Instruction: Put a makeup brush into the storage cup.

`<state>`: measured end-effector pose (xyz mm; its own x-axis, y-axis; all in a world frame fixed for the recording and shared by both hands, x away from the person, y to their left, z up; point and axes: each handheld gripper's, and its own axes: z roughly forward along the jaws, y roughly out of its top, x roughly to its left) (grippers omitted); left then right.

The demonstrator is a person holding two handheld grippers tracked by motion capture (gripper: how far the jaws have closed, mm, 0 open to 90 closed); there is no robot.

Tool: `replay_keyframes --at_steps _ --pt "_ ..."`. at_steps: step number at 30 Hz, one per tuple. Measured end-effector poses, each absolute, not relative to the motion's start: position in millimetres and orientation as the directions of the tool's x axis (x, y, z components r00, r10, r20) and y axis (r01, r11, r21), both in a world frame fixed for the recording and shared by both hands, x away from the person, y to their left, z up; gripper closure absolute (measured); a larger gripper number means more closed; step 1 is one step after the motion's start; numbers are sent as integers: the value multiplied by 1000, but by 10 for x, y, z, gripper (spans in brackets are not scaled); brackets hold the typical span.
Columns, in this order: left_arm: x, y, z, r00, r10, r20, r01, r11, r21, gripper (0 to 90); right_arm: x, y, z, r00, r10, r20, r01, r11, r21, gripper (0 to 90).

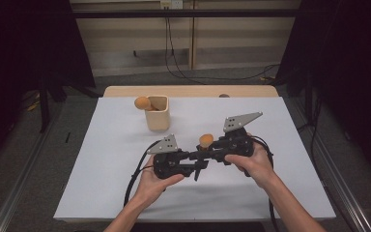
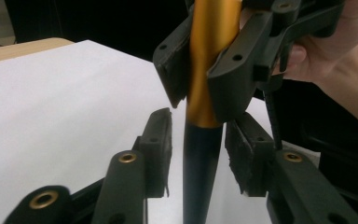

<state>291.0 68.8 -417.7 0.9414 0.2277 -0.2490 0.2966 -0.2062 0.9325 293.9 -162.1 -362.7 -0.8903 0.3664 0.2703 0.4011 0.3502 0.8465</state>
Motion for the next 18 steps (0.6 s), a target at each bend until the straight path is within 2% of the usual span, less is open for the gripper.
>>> replay_keyframes --at_steps 9,18 --pt "2911 689 -4179 945 212 -250 293 -202 934 728 2929 -1613 -3643 -892 361 273 400 348 848 729" --pt "2881 675 -4185 949 226 -217 262 -192 946 742 2929 -1624 -3642 -890 362 278 403 338 850 726"
